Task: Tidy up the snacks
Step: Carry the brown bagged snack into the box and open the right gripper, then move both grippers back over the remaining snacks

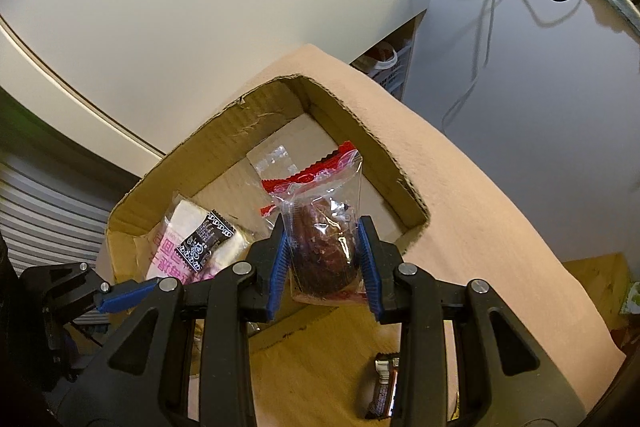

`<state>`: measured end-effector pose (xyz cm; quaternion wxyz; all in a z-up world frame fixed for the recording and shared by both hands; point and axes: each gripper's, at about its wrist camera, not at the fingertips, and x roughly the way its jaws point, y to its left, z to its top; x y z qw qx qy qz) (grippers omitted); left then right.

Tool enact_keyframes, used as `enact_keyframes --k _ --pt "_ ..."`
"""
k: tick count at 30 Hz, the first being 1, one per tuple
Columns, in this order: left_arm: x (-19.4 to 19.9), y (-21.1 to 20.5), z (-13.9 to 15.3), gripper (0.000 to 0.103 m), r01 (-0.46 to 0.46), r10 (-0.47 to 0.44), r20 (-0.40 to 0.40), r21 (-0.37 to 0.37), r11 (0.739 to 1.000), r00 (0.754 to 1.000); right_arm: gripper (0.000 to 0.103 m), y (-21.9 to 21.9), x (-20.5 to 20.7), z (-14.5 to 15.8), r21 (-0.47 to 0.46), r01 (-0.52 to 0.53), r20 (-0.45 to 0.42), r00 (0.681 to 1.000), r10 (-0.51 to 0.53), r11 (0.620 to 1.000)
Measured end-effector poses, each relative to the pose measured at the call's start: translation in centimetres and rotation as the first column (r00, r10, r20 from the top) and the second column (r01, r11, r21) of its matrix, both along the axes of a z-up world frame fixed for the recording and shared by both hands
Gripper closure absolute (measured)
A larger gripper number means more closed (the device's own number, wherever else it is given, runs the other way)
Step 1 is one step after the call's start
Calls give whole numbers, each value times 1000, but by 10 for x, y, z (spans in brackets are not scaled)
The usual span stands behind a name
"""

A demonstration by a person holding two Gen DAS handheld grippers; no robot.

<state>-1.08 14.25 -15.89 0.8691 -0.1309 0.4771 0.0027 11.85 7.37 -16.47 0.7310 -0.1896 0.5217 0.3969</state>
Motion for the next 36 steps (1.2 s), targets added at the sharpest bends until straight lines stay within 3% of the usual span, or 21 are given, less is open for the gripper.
enact_keyframes --k 4,5,7,9,23,36 --pt "2 0 -1 77 -3 3 -8 4 1000 1000 67 5 -2 -3 -2 -14 2 1000 14 1000" --pt "3 0 -1 69 -5 5 -12 5 1000 1000 66 6 -2 -3 -3 -14 2 1000 14 1000" --pt "4 1 -2 53 -15 15 -18 13 1000 1000 47 6 -2 -3 -3 -8 10 1000 8 1000" --pt "3 1 -1 52 -20 20 -13 13 1000 1000 35 5 -3 -1 4 -6 21 1000 6 1000" --pt "2 -6 11 52 1 -1 18 15 1000 1000 34 -22 -6 17 23 30 38 999 -31 999" --pt "18 -49 15 53 115 -114 20 -19 993 993 34 -130 -11 33 50 185 38 982 -187 982"
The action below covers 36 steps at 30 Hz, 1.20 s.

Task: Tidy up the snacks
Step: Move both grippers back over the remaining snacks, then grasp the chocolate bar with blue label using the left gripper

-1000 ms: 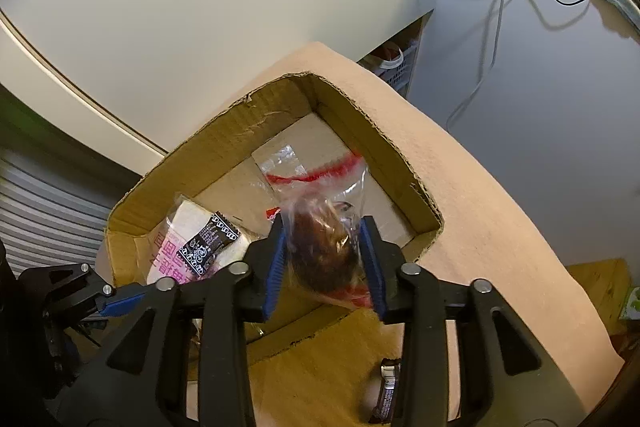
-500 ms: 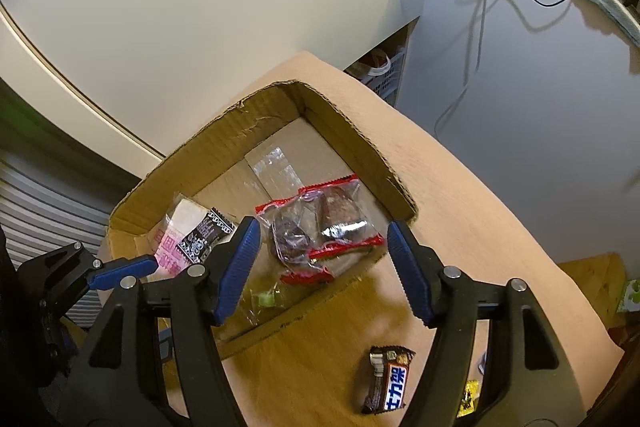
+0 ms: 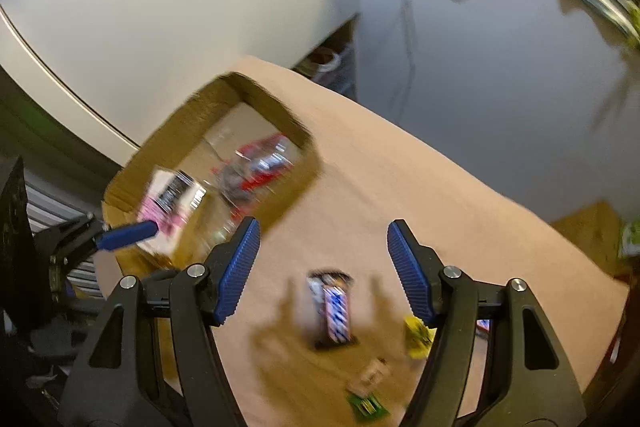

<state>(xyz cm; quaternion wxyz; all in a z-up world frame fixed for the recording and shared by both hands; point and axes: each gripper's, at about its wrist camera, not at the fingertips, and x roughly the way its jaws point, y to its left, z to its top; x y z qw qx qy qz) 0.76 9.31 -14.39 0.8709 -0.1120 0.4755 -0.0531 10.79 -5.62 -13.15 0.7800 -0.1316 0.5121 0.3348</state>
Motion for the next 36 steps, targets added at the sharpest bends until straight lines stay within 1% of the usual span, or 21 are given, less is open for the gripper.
enact_keyframes --k 6,11,14,18,20,21,27,30,34,36 --pt "7 -22 -5 53 57 -57 -21 -13 998 998 34 -68 -7 -16 -33 113 -39 993 -114 993" --pt "13 -42 -12 53 104 -105 -54 -31 994 993 34 -117 -17 -38 -68 200 -73 976 -205 977" --pt "17 -52 -16 53 124 -127 -74 -46 991 989 34 -147 -21 -51 -84 276 -105 953 -284 957" --pt "22 -65 -25 53 147 -153 -107 -62 987 982 34 -188 -26 -69 -79 388 -177 901 -396 918" --pt "25 -68 -28 53 154 -162 -122 -73 985 979 34 -201 -27 -76 -67 428 -219 875 -432 901" --pt "26 -70 -30 53 155 -165 -131 -79 985 978 34 -206 -28 -81 -63 445 -238 863 -446 893" --pt "34 -75 -44 53 141 -162 -179 -123 982 970 35 -201 -40 -102 -79 475 -296 828 -476 876" --pt "38 -75 -50 53 134 -160 -199 -138 981 967 43 -197 -43 -114 -89 492 -330 806 -492 866" --pt "43 -74 -56 52 130 -164 -222 -162 978 961 46 -196 -43 -122 -105 513 -338 787 -516 852" --pt "45 -74 -58 51 126 -164 -231 -172 977 959 47 -195 -42 -124 -109 514 -341 785 -518 851"
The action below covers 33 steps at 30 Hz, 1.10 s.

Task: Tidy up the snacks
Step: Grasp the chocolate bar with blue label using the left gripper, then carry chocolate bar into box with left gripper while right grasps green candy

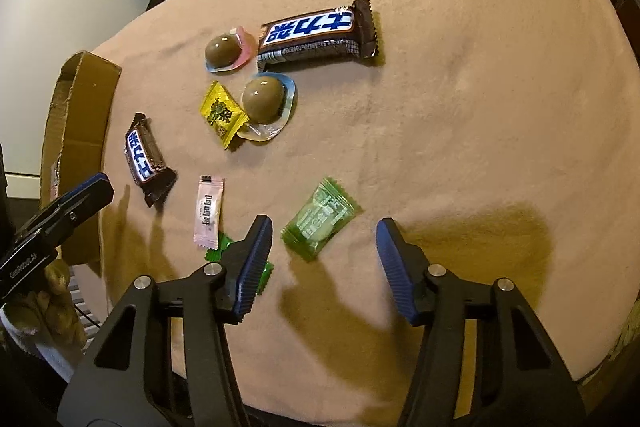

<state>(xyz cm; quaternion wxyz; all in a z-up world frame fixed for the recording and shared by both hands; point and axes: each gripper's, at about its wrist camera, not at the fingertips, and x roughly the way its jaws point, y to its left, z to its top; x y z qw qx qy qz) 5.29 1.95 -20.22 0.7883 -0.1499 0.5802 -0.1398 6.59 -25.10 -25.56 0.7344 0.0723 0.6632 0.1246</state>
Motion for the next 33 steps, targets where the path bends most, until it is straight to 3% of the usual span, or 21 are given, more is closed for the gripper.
enact_keyframes --k 9,15,19,23,26,33 --pt "20 -2 -17 50 -45 44 -65 -10 999 997 51 17 7 -3 -59 -24 25 999 25 998" --pt "31 -22 -20 50 -20 24 -55 65 998 998 53 45 12 -7 -127 -61 52 996 68 990" --pt "33 -42 -20 50 18 -14 -26 179 984 1000 64 56 12 -8 -166 -79 64 994 91 983" --pt "28 -50 -21 68 53 -58 12 270 961 998 75 54 9 -7 -162 -86 68 993 98 983" --pt "25 -43 -22 76 59 -68 25 274 960 997 79 54 8 -5 -159 -93 69 992 105 983" --pt "17 -28 -22 76 46 -58 42 247 968 997 83 49 8 -4 -153 -108 73 990 121 982"
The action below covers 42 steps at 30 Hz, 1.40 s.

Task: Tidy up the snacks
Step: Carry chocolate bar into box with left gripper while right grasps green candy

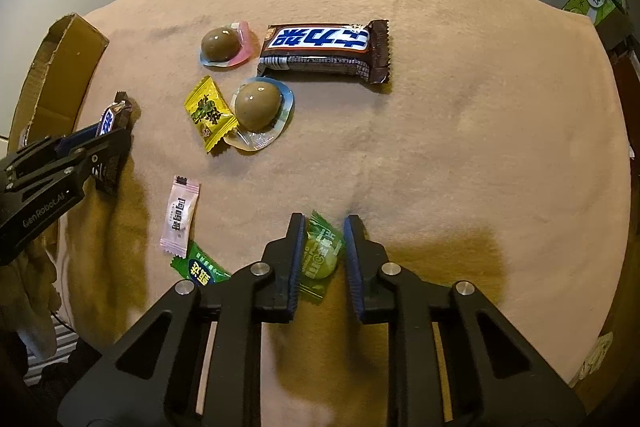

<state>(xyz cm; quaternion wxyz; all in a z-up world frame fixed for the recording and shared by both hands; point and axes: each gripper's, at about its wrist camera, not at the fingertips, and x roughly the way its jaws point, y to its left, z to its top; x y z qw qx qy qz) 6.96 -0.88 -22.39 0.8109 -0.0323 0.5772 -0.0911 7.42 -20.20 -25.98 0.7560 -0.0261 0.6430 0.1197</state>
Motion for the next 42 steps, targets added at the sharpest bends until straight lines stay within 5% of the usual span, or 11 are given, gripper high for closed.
enact_keyframes --k 2,4,12,14,16,17,21,28,33,36,42 --pt "-3 4 2 76 -2 2 -1 -13 1000 1000 84 -1 0 2 13 6 1 1000 -6 1000" --pt "-4 7 4 76 -2 2 2 -19 1000 1000 98 -13 -1 6 33 13 2 1000 -13 999" --pt "-7 15 6 76 -11 11 1 -36 999 1000 98 -24 -3 1 74 23 -17 1000 -21 997" --pt "-8 16 6 76 -14 14 2 -34 999 1000 91 -24 -6 2 105 18 -31 999 -15 994" --pt "-9 18 7 76 -18 18 5 -34 999 1000 60 -24 -9 4 98 17 -32 999 -14 995" --pt "-9 19 8 76 -22 23 5 -36 999 1000 57 -24 -12 6 98 27 -32 999 -24 995" --pt "-14 28 8 76 -30 30 4 -42 999 1000 57 -32 -14 3 171 109 -113 989 -91 979" --pt "-13 21 9 76 -29 30 8 -47 998 1000 57 -6 -7 -7 156 95 -129 989 -75 983" --pt "-14 21 9 76 -40 40 6 -51 998 999 62 19 -6 -5 65 0 -74 997 5 998" --pt "-14 22 10 76 -47 48 8 -52 998 999 73 29 -15 -4 -21 -86 -33 996 85 996" --pt "-12 18 11 76 -52 53 8 -56 997 999 78 27 -21 -3 -31 -107 -15 994 107 994"
